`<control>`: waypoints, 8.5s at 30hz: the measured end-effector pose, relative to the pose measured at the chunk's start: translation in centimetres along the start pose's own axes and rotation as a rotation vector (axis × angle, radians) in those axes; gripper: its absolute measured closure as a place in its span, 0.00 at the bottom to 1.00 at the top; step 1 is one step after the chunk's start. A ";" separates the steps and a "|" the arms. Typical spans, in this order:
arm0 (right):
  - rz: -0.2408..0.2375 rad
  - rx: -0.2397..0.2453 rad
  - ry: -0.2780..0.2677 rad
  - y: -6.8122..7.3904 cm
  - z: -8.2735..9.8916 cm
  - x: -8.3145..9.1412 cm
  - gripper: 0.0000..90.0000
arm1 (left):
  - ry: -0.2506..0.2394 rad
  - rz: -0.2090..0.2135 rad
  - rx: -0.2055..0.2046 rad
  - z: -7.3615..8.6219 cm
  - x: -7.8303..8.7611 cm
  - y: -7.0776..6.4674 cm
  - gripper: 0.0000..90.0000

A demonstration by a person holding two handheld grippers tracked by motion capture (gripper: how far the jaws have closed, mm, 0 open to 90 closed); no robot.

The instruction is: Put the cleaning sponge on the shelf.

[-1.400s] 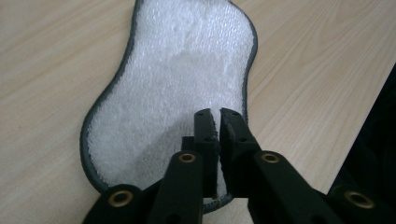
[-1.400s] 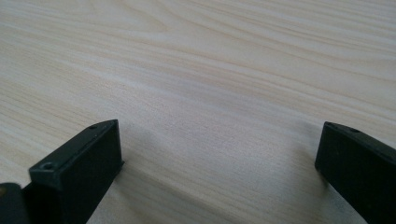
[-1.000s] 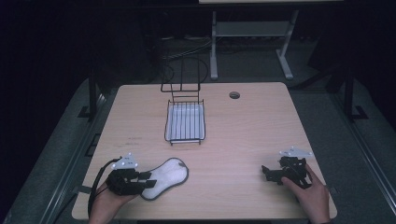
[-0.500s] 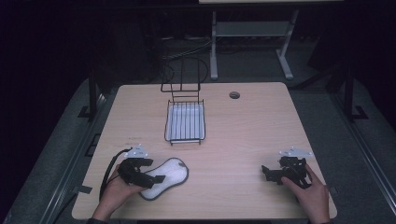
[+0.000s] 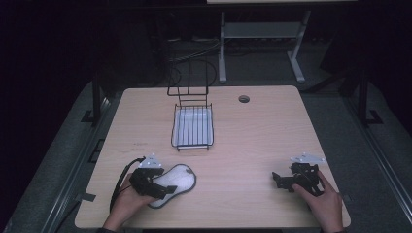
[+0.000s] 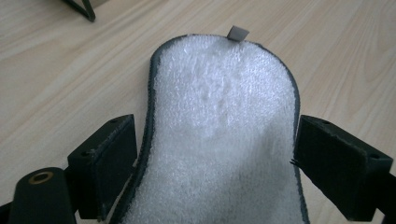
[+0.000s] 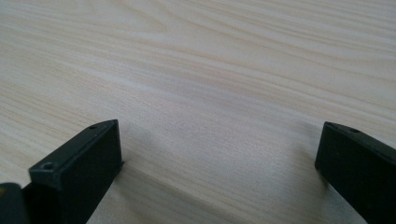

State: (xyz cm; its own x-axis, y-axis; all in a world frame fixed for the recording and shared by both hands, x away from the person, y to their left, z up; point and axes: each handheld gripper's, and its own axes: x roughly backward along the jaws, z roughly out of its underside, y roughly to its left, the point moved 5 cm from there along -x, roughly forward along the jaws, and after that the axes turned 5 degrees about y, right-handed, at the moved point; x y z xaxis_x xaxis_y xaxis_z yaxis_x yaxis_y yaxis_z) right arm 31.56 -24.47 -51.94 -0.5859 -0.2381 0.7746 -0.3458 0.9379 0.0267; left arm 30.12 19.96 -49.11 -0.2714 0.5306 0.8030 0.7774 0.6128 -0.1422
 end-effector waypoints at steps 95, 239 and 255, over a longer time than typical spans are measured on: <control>0.001 -0.001 0.000 0.0 0.0 0.0 0.00 | -0.129 0.108 0.044 -1.5 4.7 0.1 0.90; 0.002 -0.002 0.000 0.0 0.0 0.0 0.00 | -0.330 0.029 0.258 -15.8 0.3 13.0 0.90; 0.002 -0.002 0.000 0.0 0.0 0.0 0.00 | -0.307 -0.021 0.290 -15.3 -0.9 14.4 0.87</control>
State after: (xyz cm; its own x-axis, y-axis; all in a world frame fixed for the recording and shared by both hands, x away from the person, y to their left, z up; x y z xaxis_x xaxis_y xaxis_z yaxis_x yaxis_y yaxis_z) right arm 31.57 -24.46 -51.94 -0.5866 -0.2366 0.7746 -0.3432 0.9389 0.0269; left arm 50.25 19.33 -43.04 -0.4757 0.6394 0.6040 0.5903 0.7412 -0.3197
